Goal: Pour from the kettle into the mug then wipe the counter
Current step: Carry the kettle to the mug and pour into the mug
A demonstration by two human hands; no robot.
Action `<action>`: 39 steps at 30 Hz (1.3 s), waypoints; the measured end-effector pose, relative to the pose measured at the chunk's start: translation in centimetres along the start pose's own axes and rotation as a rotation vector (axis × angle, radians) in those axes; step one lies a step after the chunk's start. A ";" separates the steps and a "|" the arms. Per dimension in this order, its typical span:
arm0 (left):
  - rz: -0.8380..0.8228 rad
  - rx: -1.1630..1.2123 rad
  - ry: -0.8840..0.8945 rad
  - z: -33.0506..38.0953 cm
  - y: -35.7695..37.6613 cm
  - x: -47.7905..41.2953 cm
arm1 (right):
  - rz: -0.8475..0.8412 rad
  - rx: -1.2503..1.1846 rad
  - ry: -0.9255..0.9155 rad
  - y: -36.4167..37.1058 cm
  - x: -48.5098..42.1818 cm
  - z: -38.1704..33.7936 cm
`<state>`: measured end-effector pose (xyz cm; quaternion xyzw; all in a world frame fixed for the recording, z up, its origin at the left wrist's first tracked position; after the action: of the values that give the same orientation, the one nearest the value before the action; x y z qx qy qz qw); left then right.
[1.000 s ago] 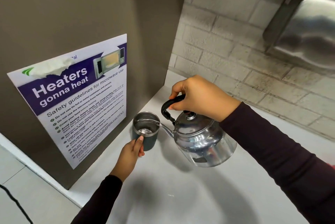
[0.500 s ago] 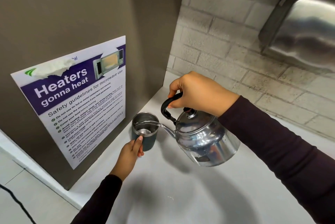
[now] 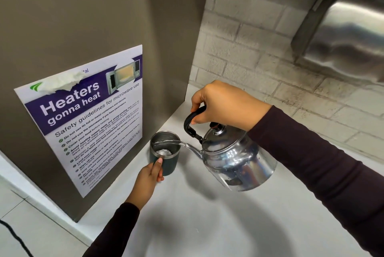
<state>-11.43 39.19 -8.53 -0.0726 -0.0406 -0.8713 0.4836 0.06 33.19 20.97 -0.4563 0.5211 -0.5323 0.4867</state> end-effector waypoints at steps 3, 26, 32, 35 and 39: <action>-0.005 -0.003 -0.001 0.2 0.0 0.1 | 0.008 0.006 0.004 -0.3 0.0 0.0; -0.007 -0.009 -0.017 1.0 0.1 0.6 | 0.098 0.037 0.041 -1.3 0.8 0.3; -0.011 0.003 -0.025 1.0 0.0 0.6 | 0.214 -0.140 0.234 -0.2 5.1 3.7; 0.068 0.046 -0.001 1.6 -0.8 1.1 | 0.319 -0.276 0.399 1.1 8.4 6.1; 0.298 0.072 0.101 3.3 -3.1 3.0 | 0.507 -0.599 0.668 4.8 14.3 10.2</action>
<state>-15.31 38.81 -4.76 -0.0165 -0.0364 -0.7905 0.6112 8.82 17.92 16.26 -0.2401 0.8719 -0.3419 0.2555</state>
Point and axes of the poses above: each hand's wrist, its own x-axis away from the middle knuckle, its own y-axis out of the palm, z = x × y, the point moved 8 cm from there along -x, towards the middle knuckle, and after that the axes turned 7 degrees about x, right-handed, at the moved point
